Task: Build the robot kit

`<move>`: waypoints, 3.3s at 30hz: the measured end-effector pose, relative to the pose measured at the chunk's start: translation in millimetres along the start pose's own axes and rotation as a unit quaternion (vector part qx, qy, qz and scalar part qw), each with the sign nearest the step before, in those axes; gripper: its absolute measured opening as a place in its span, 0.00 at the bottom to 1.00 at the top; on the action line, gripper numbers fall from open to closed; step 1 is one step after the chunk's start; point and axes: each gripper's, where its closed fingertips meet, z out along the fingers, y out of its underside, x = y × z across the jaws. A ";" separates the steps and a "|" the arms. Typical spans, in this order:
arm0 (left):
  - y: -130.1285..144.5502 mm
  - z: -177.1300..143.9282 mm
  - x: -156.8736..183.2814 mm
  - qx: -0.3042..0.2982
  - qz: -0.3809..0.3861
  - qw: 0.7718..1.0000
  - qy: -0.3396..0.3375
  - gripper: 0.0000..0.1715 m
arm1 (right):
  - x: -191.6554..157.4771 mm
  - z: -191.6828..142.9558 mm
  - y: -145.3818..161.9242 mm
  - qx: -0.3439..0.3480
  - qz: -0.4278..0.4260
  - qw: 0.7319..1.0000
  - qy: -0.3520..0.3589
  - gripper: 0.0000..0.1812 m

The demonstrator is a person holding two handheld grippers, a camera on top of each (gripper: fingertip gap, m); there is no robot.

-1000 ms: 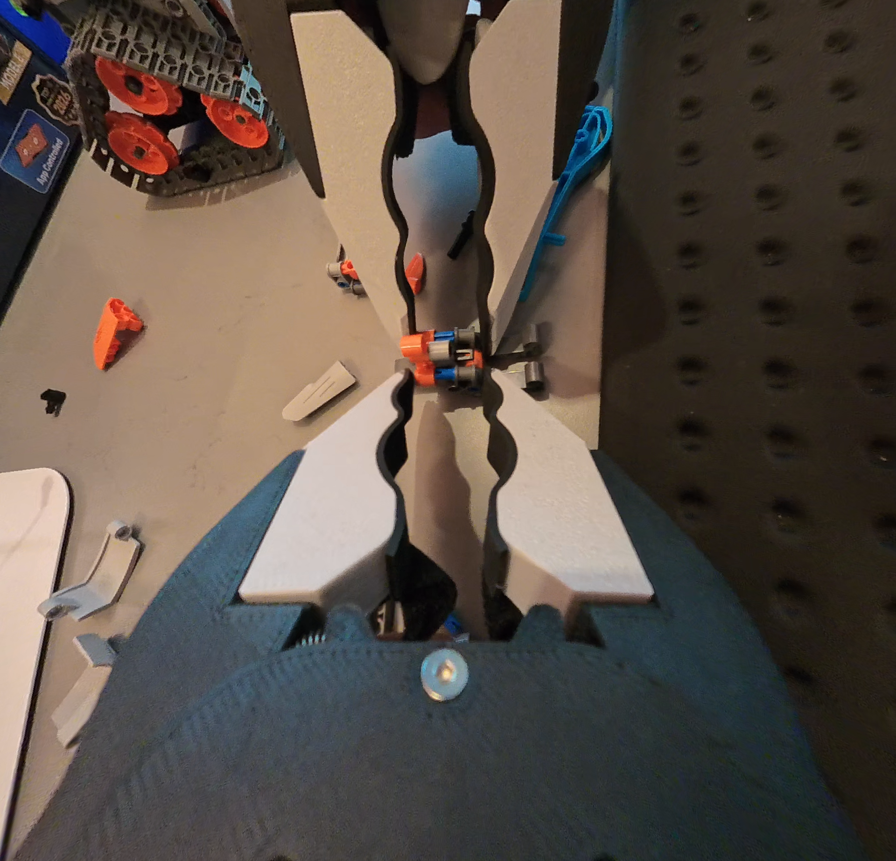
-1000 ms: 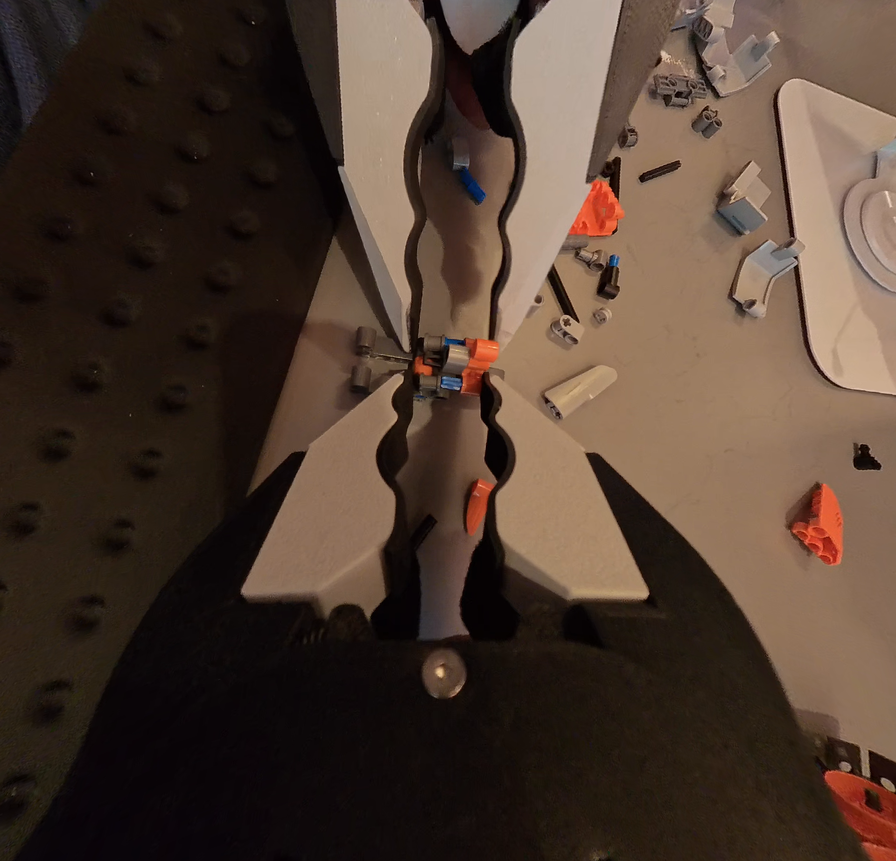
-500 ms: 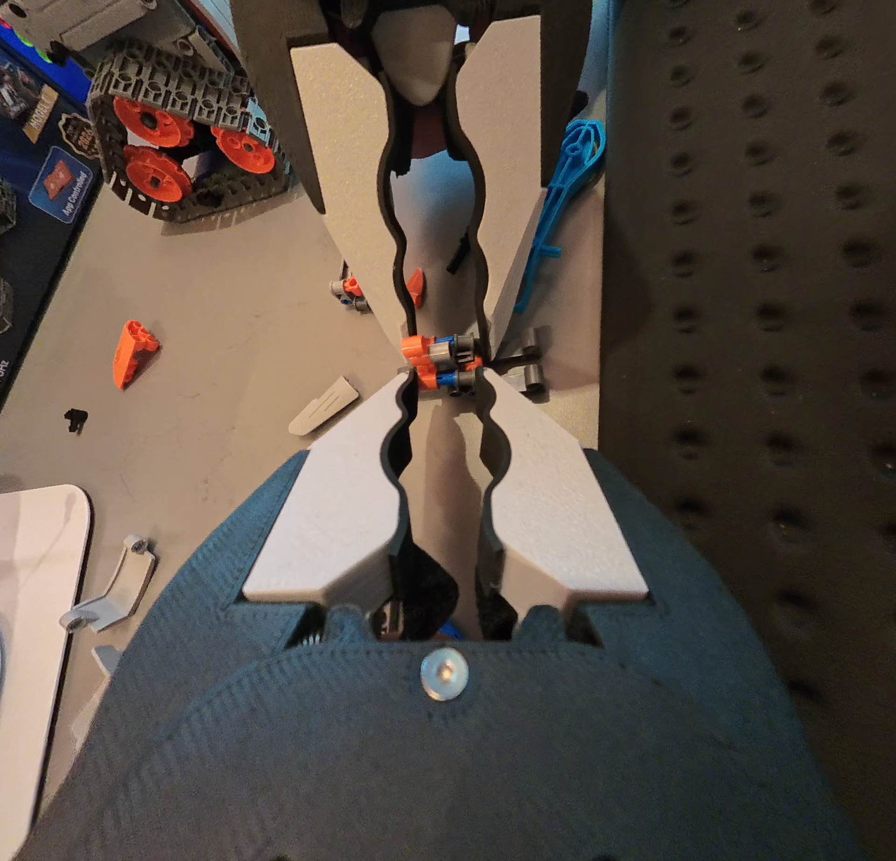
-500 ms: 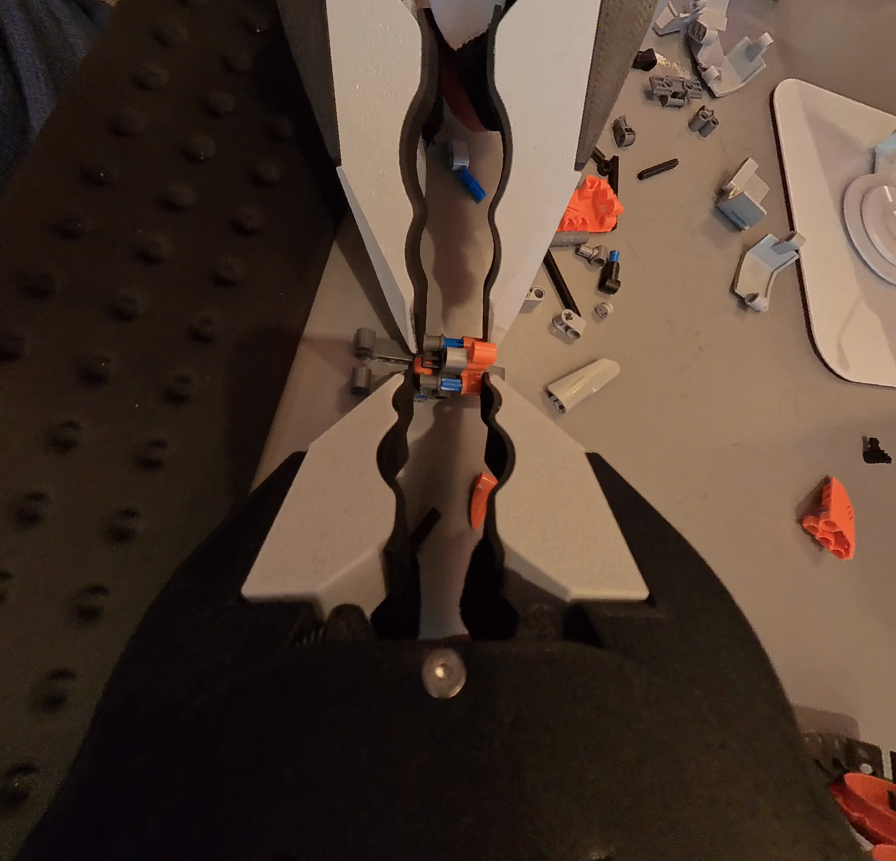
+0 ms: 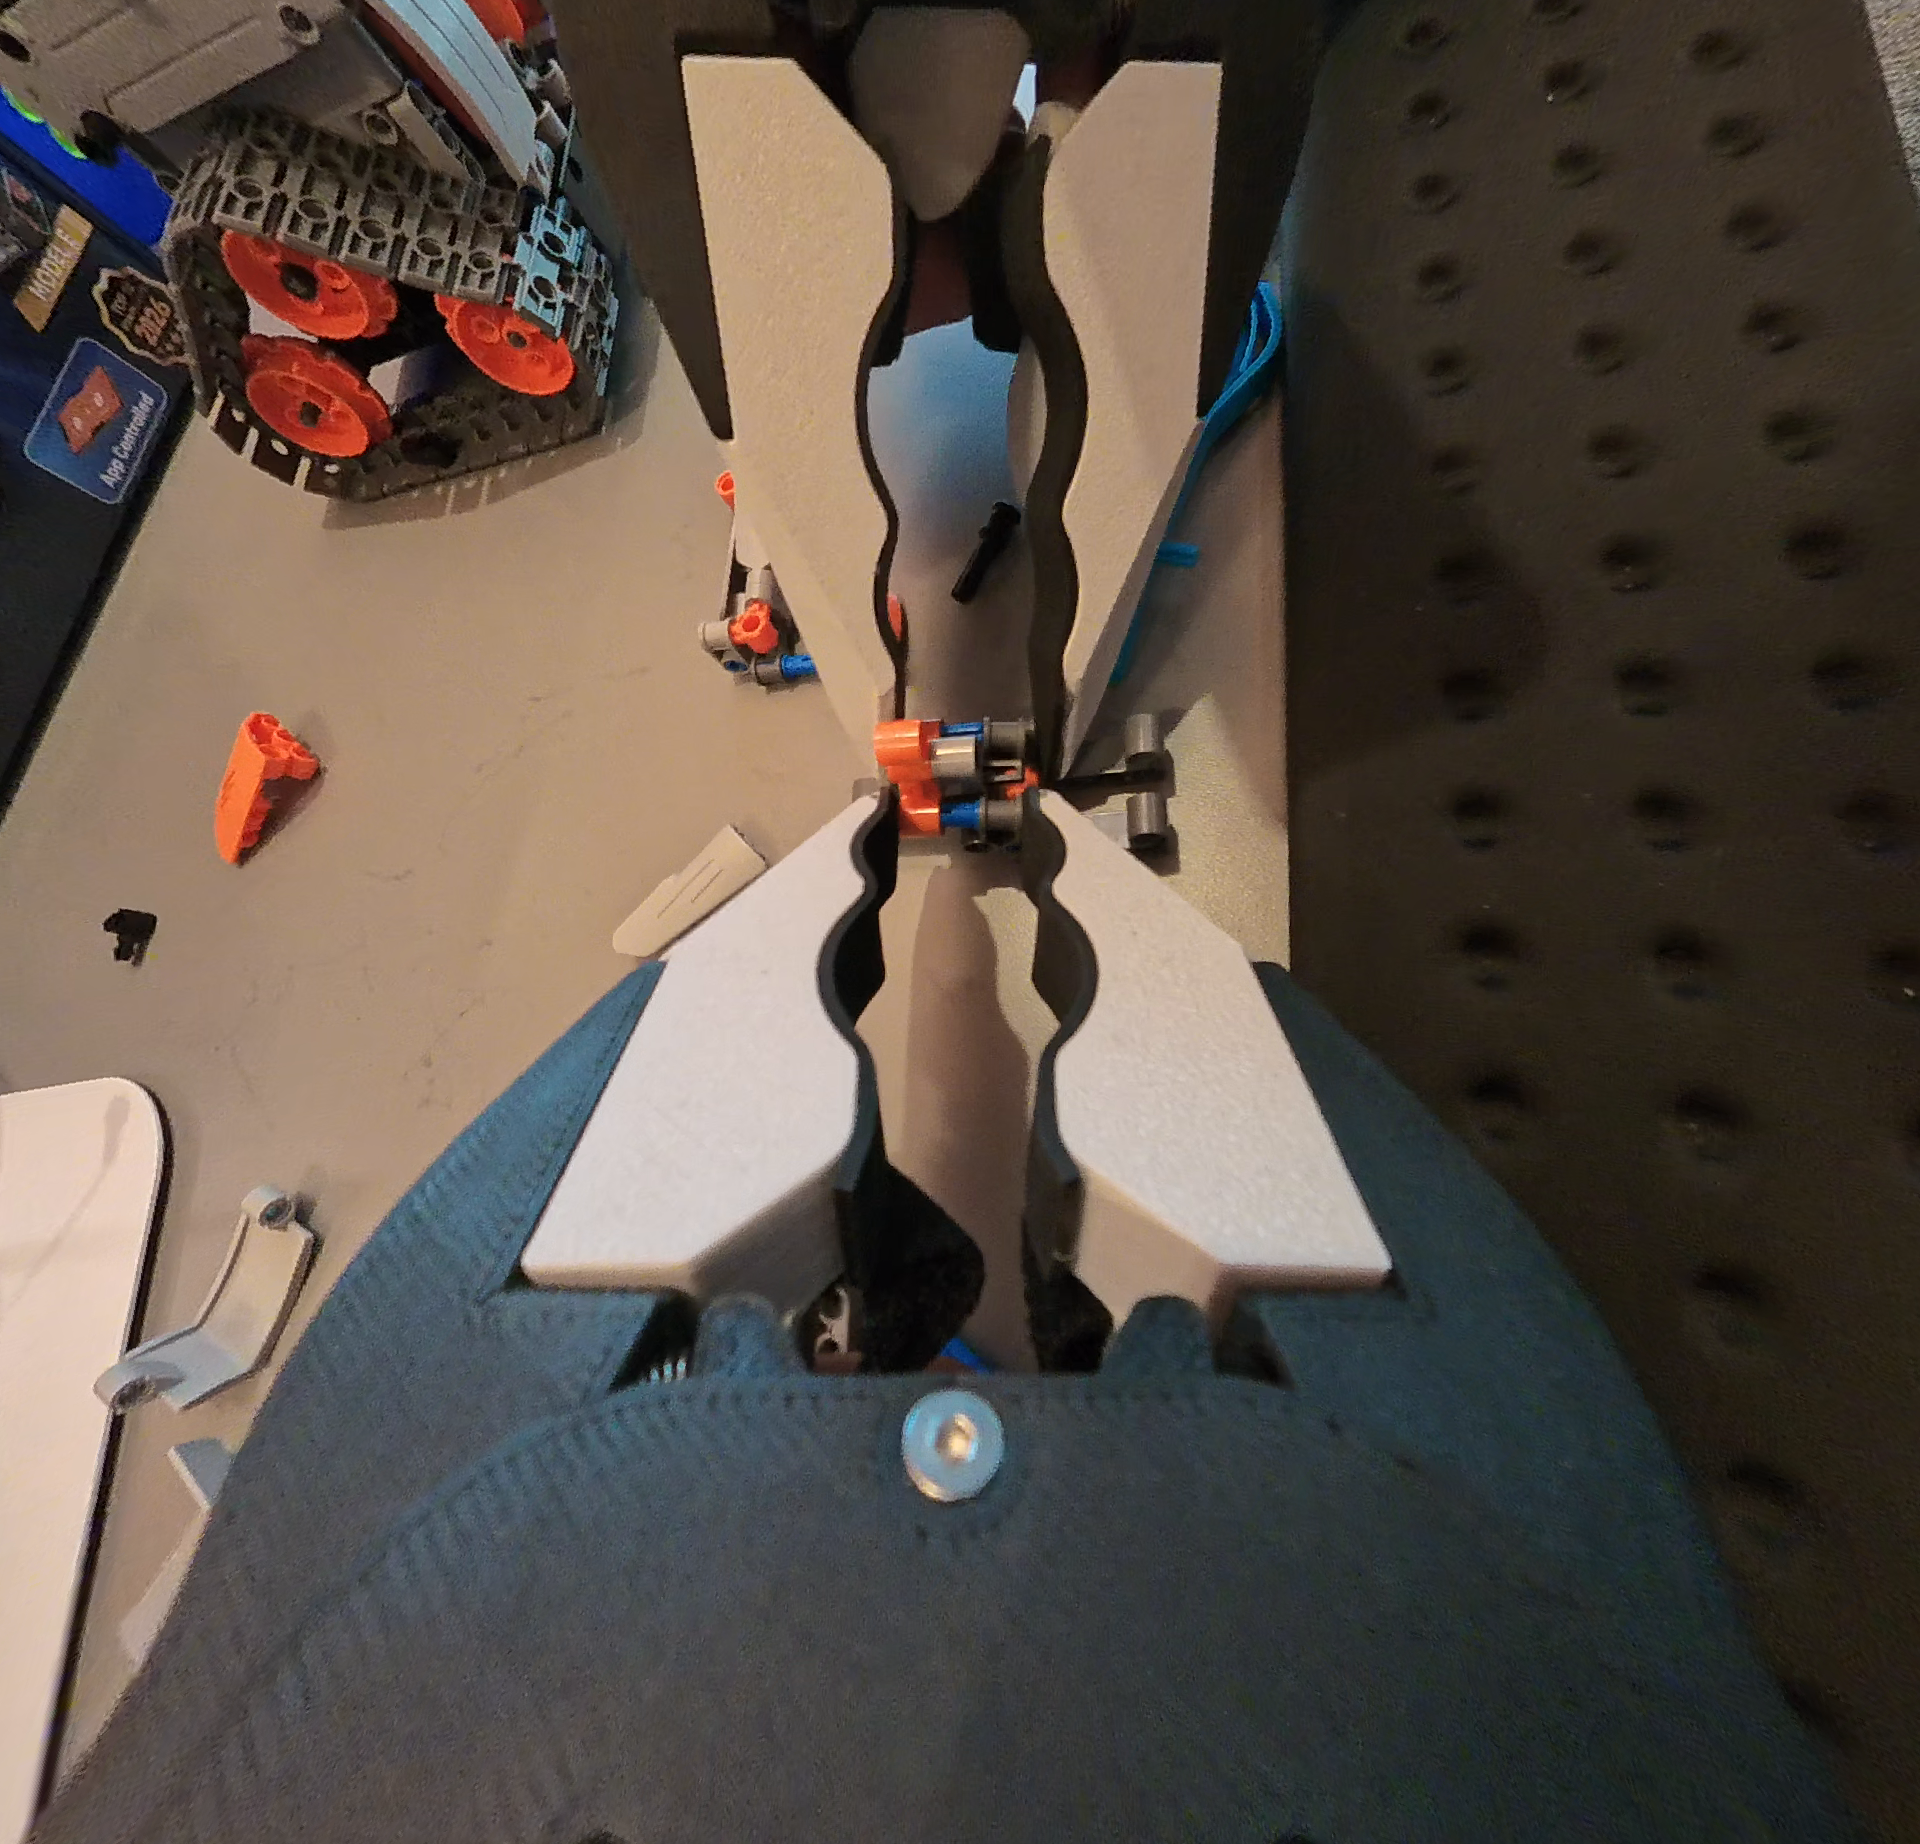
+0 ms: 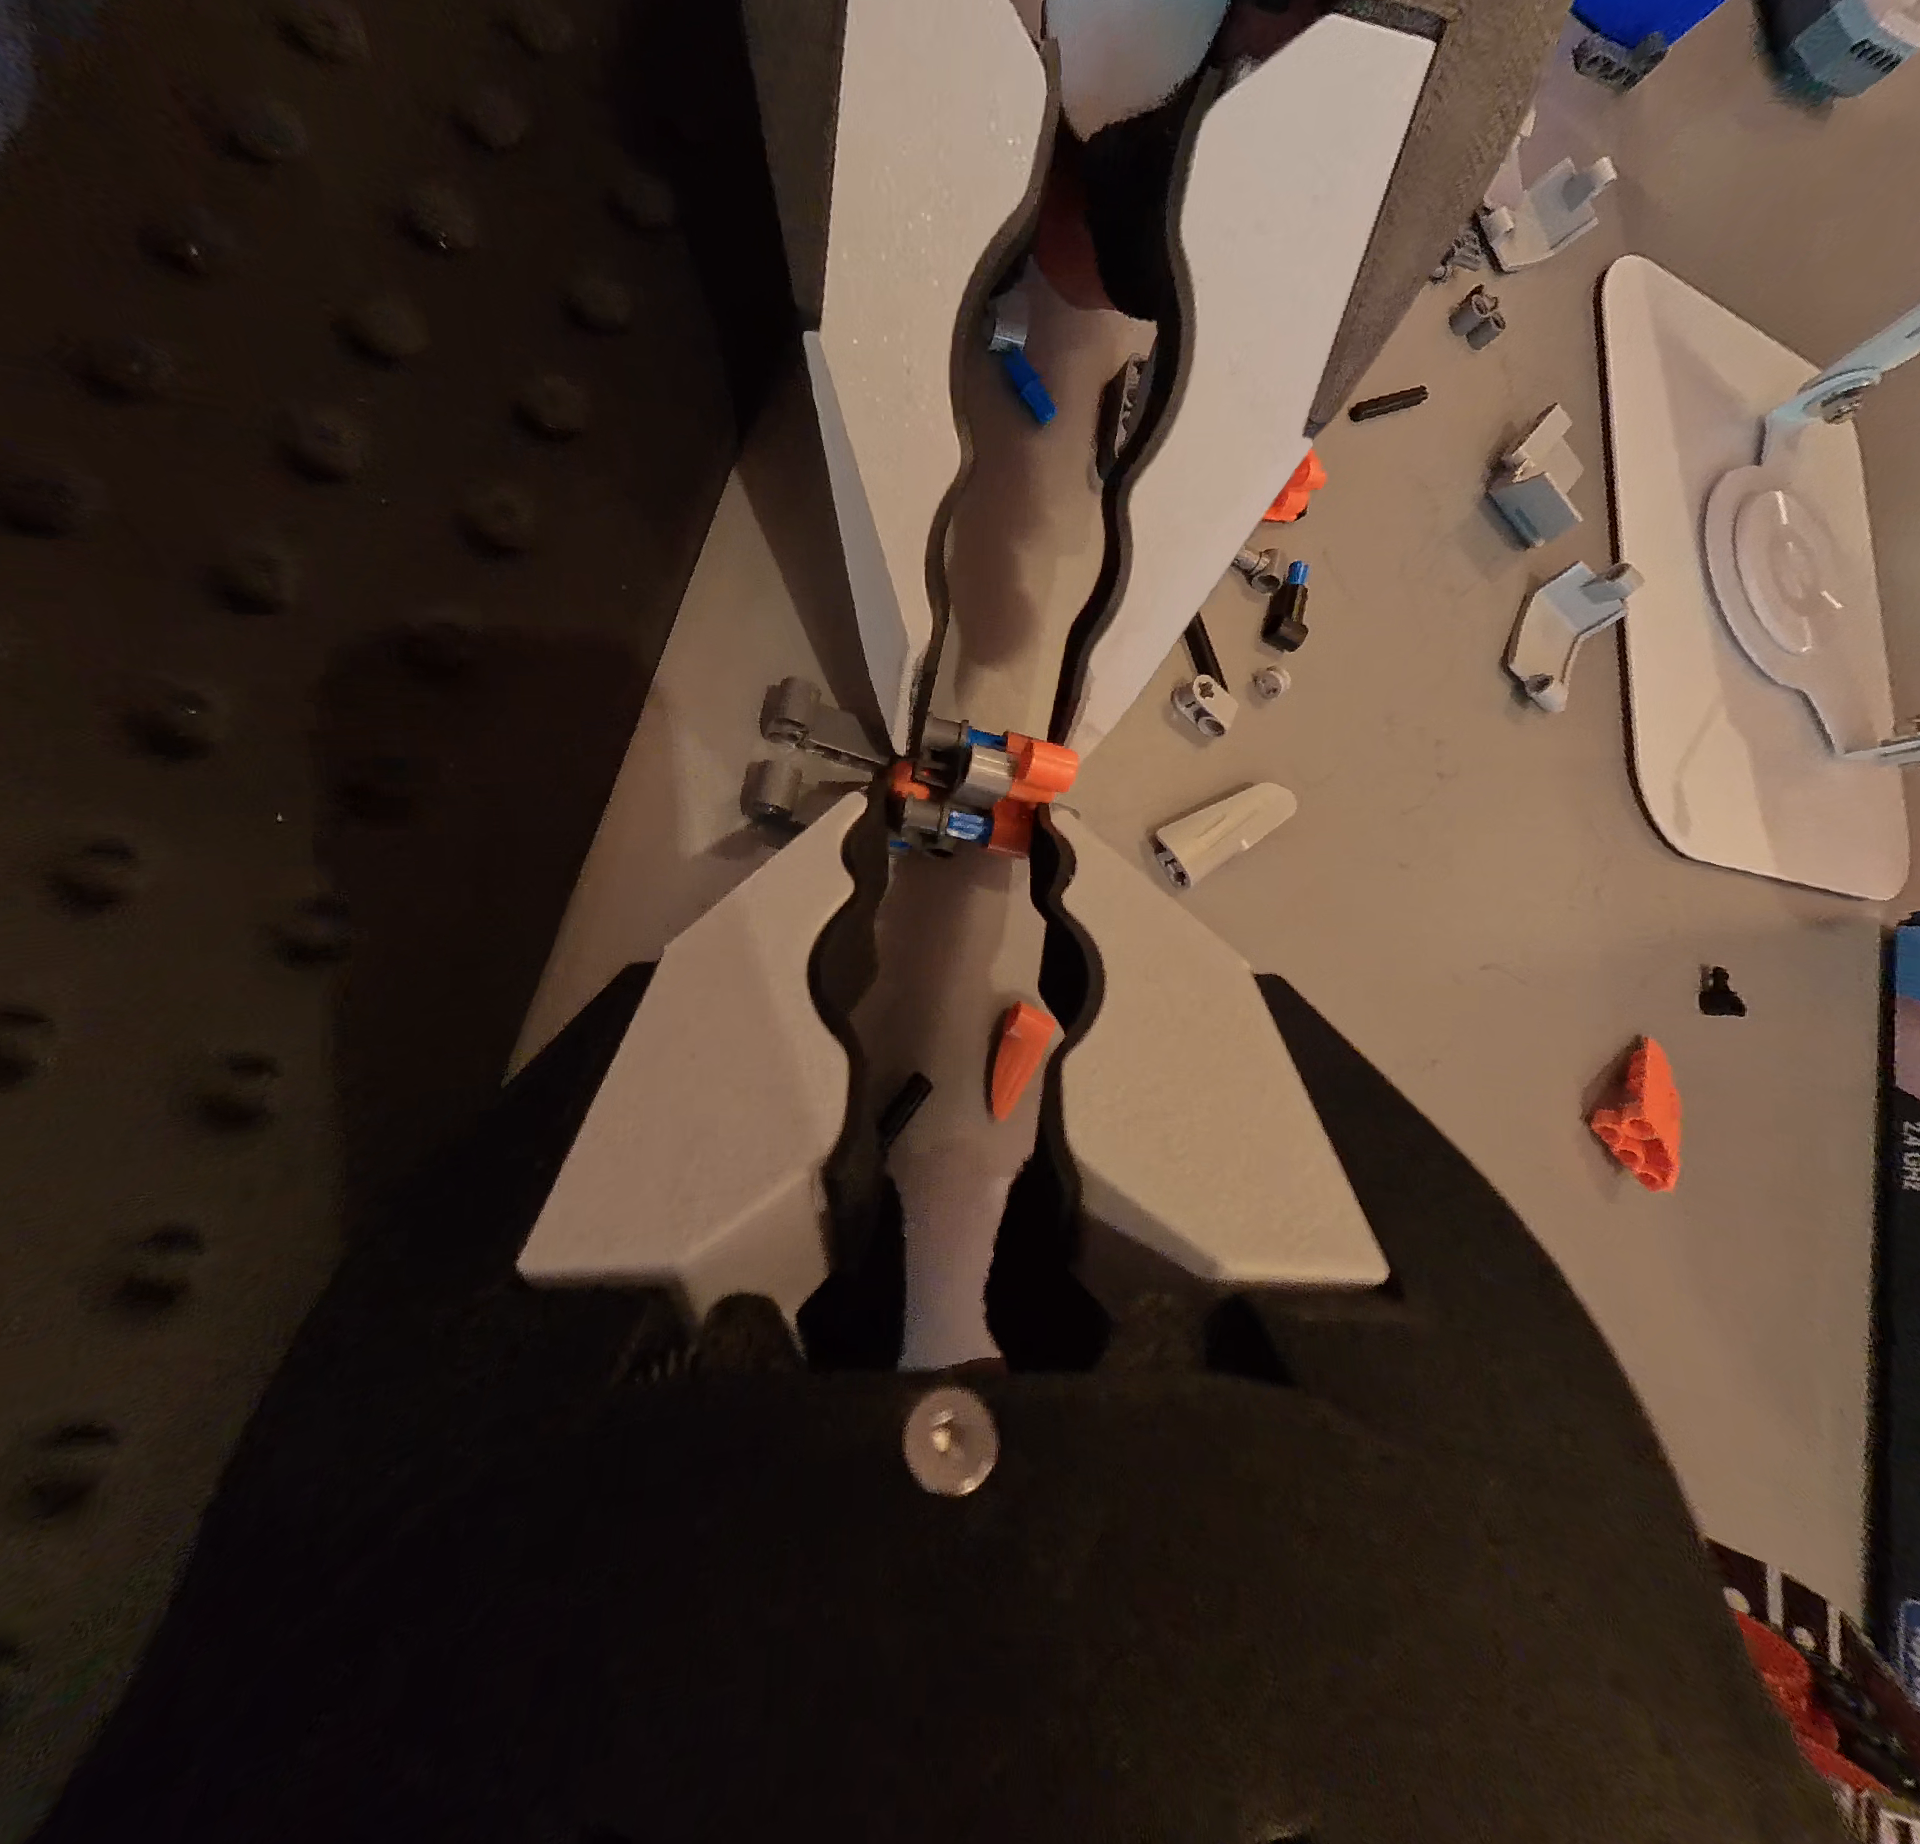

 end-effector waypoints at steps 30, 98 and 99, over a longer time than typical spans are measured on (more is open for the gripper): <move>0.0 1.7 -3.9 -0.004 0.012 1.000 -0.004 0.12 | 5.1 -9.1 -0.2 0.053 0.109 0.992 -0.044 0.13; -4.4 6.6 -0.4 0.013 0.022 1.000 0.018 0.13 | -0.4 -11.8 1.8 0.039 0.143 0.987 -0.070 0.12; -4.6 6.7 -0.2 0.014 0.021 0.999 0.020 0.13 | -0.7 -11.9 2.0 0.032 0.129 0.989 -0.061 0.12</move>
